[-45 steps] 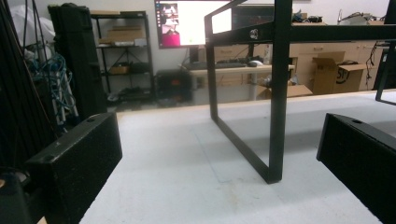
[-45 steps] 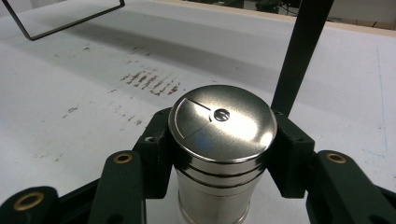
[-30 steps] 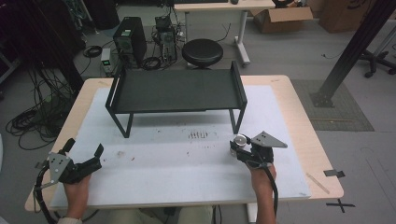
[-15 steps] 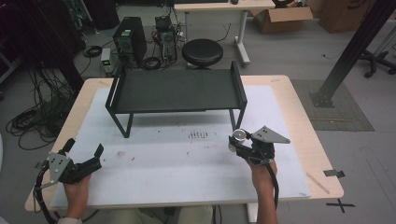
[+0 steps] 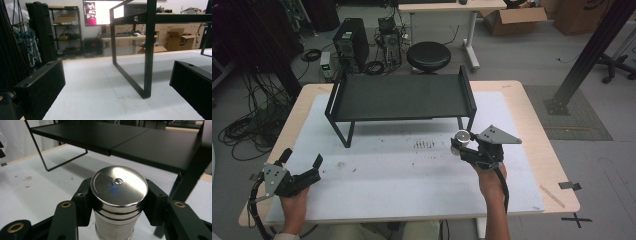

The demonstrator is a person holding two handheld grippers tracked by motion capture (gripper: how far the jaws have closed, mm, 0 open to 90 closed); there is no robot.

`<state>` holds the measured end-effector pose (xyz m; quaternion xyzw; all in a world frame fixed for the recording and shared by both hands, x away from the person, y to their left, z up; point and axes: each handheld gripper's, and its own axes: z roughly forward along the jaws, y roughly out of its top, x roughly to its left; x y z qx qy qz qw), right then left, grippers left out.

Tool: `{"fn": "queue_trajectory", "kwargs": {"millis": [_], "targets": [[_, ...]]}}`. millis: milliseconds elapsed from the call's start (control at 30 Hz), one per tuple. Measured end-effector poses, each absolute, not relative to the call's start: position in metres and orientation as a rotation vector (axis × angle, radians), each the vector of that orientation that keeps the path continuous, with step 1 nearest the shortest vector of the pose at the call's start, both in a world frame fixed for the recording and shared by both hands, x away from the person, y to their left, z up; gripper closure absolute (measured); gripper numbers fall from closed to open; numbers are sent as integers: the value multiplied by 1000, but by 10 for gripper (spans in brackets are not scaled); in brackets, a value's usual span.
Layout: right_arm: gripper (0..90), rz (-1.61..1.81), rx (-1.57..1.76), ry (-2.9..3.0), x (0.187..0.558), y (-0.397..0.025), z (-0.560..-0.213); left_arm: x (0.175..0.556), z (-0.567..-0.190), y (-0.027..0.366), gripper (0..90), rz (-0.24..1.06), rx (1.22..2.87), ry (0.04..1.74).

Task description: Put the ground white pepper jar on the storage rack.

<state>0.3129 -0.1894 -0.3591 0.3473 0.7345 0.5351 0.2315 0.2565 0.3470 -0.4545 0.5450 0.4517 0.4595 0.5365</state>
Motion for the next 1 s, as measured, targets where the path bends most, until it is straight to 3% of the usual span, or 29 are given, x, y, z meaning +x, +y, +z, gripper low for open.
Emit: {"fn": "queue_trajectory", "kwargs": {"millis": [1000], "targets": [[487,1555,827,2068,339,-150,-297,256,-455,348,5,1087,1289,1076]]}}
